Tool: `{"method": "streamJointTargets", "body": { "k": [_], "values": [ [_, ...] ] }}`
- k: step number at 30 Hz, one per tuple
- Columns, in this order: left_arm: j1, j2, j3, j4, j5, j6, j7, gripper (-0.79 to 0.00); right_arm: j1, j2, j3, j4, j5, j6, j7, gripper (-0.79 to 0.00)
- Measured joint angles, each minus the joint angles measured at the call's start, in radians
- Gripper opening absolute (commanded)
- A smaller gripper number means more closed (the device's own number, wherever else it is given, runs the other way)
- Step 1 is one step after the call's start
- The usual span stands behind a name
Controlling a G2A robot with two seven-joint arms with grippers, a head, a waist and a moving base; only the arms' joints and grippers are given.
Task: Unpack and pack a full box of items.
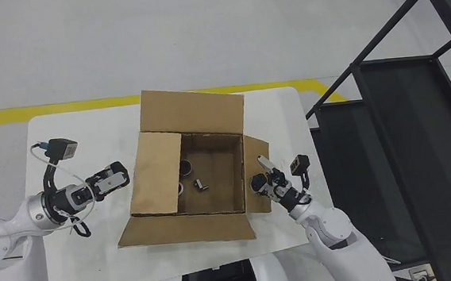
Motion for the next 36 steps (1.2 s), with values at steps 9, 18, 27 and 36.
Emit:
{"method": "streamJointTargets", "body": {
  "k": [9, 18, 27, 36],
  "values": [
    [0.036, 0.014, -0.008, -0.006, -0.009, -0.001, 0.019, 0.000, 0.048, -0.006, -0.038, 0.068, 0.006, 0.007, -0.004, 0.000],
    [0.054, 0.027, -0.022, -0.013, -0.014, -0.011, 0.044, 0.000, 0.038, 0.003, 0.015, 0.022, -0.037, -0.029, -0.027, 0.000],
    [0.087, 0.042, -0.044, -0.006, 0.035, -0.028, 0.067, 0.000, -0.046, 0.022, 0.095, -0.241, -0.128, 0.021, 0.013, 0.000],
    [0.149, 0.057, -0.112, 0.027, -0.010, -0.070, 0.050, 0.000, 0.047, 0.021, -0.022, -0.330, -0.278, 0.202, 0.028, 0.000]
  ]
}}
